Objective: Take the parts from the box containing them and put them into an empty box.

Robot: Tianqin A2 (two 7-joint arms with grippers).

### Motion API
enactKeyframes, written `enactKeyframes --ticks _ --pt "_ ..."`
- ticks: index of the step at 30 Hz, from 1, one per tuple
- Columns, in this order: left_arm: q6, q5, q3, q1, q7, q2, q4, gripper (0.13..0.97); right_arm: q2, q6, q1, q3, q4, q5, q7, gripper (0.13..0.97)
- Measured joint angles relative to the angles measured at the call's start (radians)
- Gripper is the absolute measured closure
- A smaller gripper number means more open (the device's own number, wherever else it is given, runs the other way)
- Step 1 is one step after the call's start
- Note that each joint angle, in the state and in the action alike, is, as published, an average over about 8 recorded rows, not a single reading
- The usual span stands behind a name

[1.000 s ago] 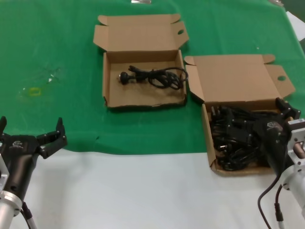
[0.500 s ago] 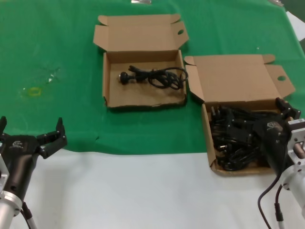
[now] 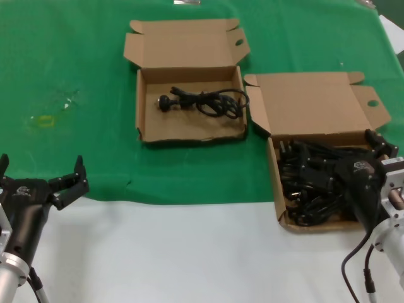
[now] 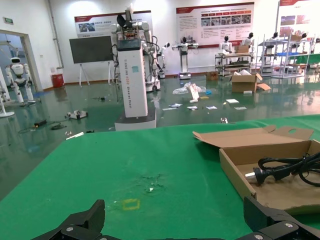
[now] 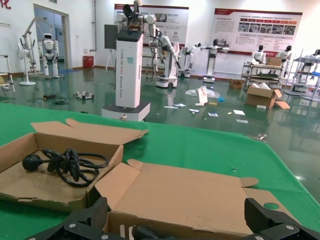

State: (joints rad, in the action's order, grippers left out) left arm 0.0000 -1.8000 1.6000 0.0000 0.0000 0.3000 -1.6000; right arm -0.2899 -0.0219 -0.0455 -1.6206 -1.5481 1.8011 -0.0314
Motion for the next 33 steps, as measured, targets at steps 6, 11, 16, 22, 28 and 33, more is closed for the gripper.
enactKeyframes --ticks 6,11,16,22,28,33 --pt "0.0 0.0 0.0 0.0 0.0 0.0 0.0 0.132 0.0 0.0 0.0 0.0 0.0 0.0 0.0 0.129" --pt "0.0 0.0 0.0 0.0 0.0 0.0 0.0 0.132 0.0 0.0 0.0 0.0 0.0 0.0 0.0 0.129" --pt "0.0 0.0 0.0 0.0 0.0 0.0 0.0 0.132 0.0 0.0 0.0 0.0 0.0 0.0 0.0 0.129" --pt "0.0 0.0 0.0 0.0 0.0 0.0 0.0 0.132 0.0 0.0 0.0 0.0 0.0 0.0 0.0 0.129" --pt "0.0 0.0 0.0 0.0 0.0 0.0 0.0 0.132 0.0 0.0 0.0 0.0 0.0 0.0 0.0 0.129" --pt "0.0 0.0 0.0 0.0 0.0 0.0 0.0 0.132 0.0 0.0 0.0 0.0 0.0 0.0 0.0 0.129"
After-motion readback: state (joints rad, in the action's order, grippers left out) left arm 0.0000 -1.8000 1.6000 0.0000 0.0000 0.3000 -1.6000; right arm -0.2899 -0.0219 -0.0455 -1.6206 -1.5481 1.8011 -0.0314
